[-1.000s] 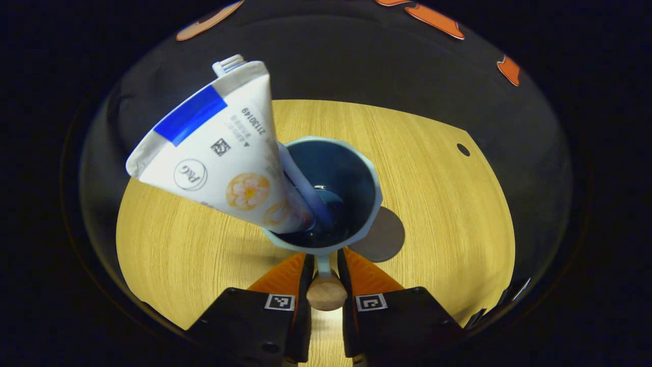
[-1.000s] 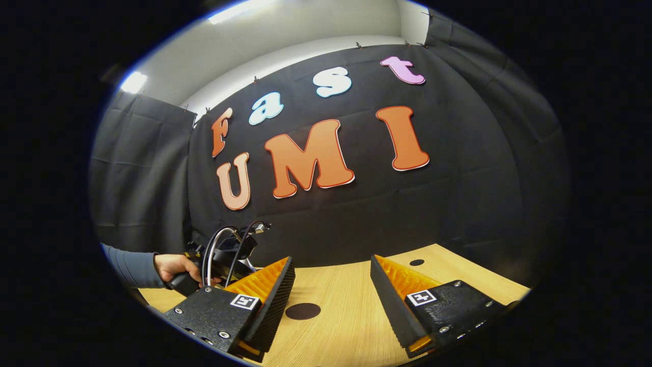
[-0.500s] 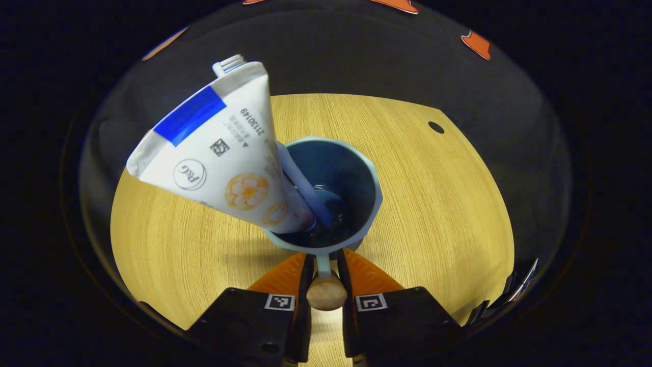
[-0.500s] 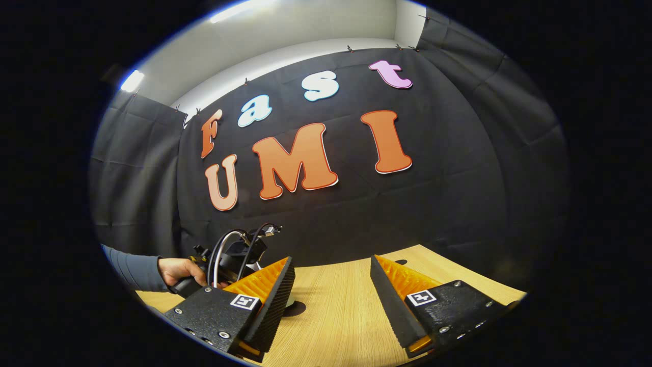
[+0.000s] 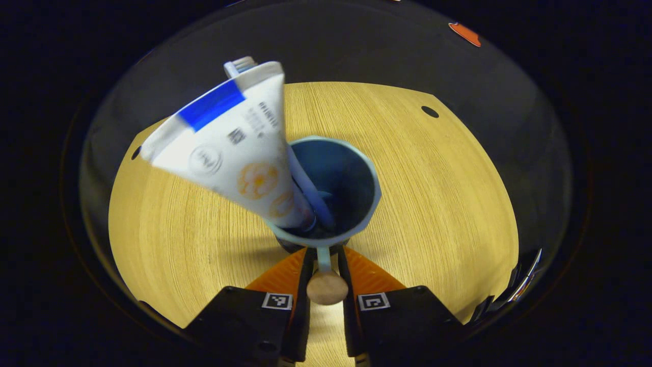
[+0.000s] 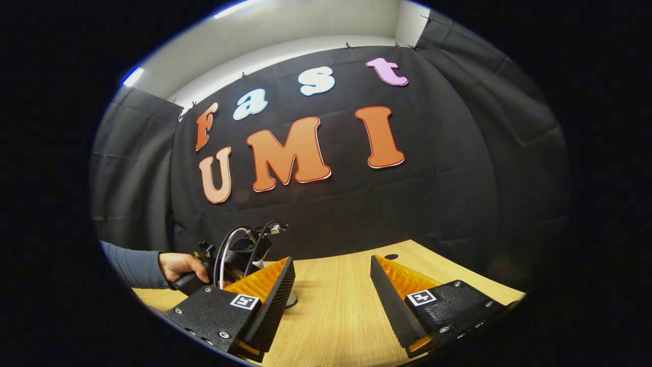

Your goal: Put the toothbrush and toothpaste on the desktop into the cup, then pick up the cup and place it on the coaster on the desktop.

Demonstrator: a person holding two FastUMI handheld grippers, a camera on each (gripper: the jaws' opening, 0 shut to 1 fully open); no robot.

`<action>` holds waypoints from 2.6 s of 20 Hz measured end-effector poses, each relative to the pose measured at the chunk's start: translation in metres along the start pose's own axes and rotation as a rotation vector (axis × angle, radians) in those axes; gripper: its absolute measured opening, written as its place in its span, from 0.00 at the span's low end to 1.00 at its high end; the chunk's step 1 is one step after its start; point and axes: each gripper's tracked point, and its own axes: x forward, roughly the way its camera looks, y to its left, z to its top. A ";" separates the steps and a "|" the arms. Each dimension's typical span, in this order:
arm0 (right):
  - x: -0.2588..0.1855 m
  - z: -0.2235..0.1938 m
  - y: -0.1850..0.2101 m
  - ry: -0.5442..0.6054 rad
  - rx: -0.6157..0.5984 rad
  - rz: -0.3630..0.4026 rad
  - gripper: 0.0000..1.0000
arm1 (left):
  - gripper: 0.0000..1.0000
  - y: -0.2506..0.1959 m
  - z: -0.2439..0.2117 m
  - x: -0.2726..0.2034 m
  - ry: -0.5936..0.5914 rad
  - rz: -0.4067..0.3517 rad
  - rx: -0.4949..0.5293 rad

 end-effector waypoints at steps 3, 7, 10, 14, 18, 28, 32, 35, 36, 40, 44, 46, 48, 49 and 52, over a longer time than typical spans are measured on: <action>0.001 -0.003 0.006 0.007 0.013 -0.002 0.90 | 0.46 0.010 0.007 0.002 -0.057 -0.008 0.028; 0.004 -0.011 0.017 0.035 -0.003 -0.004 0.90 | 0.67 0.019 0.022 -0.003 -0.183 -0.004 0.059; 0.006 -0.009 0.028 0.036 -0.030 -0.004 0.90 | 0.87 0.024 0.029 -0.029 -0.276 -0.016 0.095; 0.011 -0.007 0.048 0.034 -0.079 -0.002 0.90 | 0.92 0.040 0.043 -0.075 -0.434 0.005 0.126; 0.014 -0.008 0.079 0.040 -0.074 0.052 0.90 | 0.94 0.076 0.047 -0.129 -0.619 0.076 0.149; 0.015 0.003 0.155 -0.066 -0.167 0.145 0.90 | 0.97 0.170 0.062 -0.199 -1.179 0.372 0.032; 0.015 -0.009 0.172 -0.066 -0.169 0.160 0.90 | 1.00 0.206 0.026 -0.219 -1.238 0.421 -0.029; 0.014 -0.014 0.177 -0.066 -0.175 0.156 0.90 | 0.96 0.215 0.010 -0.224 -1.266 0.393 -0.054; 0.014 -0.013 0.179 -0.073 -0.173 0.157 0.90 | 0.92 0.218 0.004 -0.224 -1.272 0.388 -0.062; 0.011 -0.005 0.185 -0.105 -0.161 0.169 0.90 | 0.96 0.222 -0.010 -0.235 -1.310 0.404 -0.083; 0.007 0.004 0.184 -0.136 -0.126 0.164 0.90 | 0.96 0.215 -0.021 -0.241 -1.339 0.404 -0.074; 0.007 0.007 0.185 -0.148 -0.128 0.164 0.90 | 0.96 0.206 -0.017 -0.242 -1.346 0.400 -0.072; 0.006 0.003 0.185 -0.143 -0.128 0.166 0.90 | 0.94 0.198 -0.015 -0.238 -1.343 0.362 -0.076; 0.004 0.002 0.185 -0.140 -0.129 0.165 0.90 | 0.94 0.192 -0.014 -0.236 -1.341 0.348 -0.076; 0.001 0.001 0.185 -0.139 -0.142 0.164 0.90 | 0.94 0.176 -0.010 -0.226 -1.334 0.330 -0.057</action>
